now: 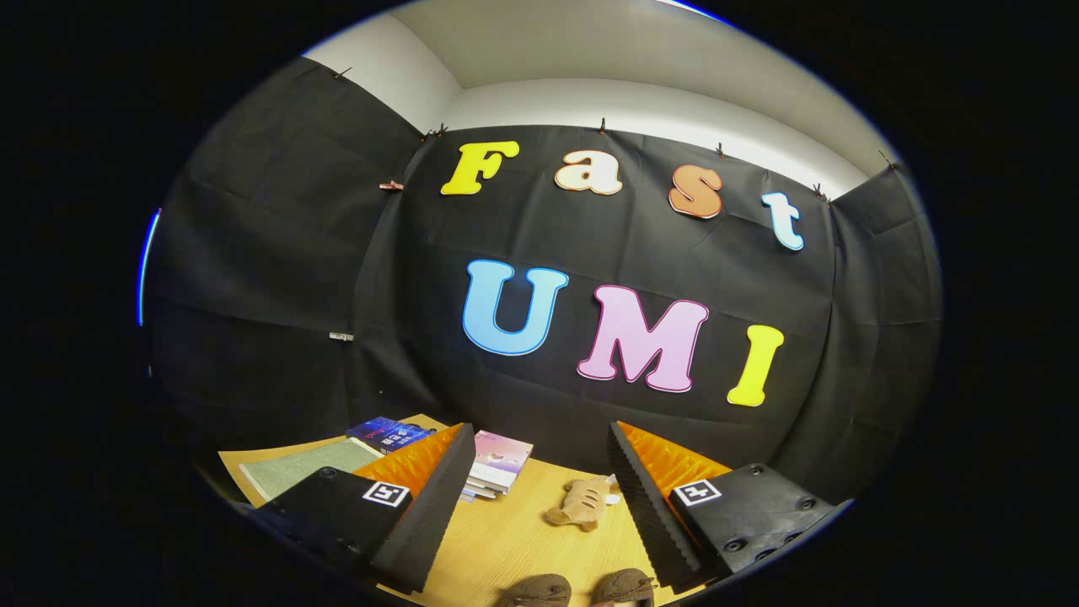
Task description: Open the storage box then place both shoes into the box .Put the left shoe in first, then the right shoe, with the right side of both shoes facing outward in a uniform manner.
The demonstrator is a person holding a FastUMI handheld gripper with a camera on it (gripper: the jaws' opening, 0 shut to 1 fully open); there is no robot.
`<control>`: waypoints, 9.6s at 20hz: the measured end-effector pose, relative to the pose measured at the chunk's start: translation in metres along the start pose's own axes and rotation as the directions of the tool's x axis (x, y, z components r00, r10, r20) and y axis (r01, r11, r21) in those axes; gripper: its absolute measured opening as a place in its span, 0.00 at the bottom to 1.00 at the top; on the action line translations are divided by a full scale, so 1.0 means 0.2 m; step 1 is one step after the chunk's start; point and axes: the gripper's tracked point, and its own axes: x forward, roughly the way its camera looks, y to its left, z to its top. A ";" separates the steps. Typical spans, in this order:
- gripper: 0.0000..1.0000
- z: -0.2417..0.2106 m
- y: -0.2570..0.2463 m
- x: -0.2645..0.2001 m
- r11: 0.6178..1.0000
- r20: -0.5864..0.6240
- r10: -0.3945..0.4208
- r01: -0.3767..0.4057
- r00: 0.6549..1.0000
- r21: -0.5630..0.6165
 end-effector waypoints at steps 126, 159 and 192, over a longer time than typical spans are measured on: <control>0.97 -1.10 0.08 -0.51 0.893 -0.757 0.383 -0.003 0.529 0.450; 0.06 -1.48 -0.14 -0.32 0.855 -0.847 0.223 0.321 0.482 0.408; 0.06 -1.24 1.46 0.25 0.813 -0.860 0.379 0.321 0.343 0.486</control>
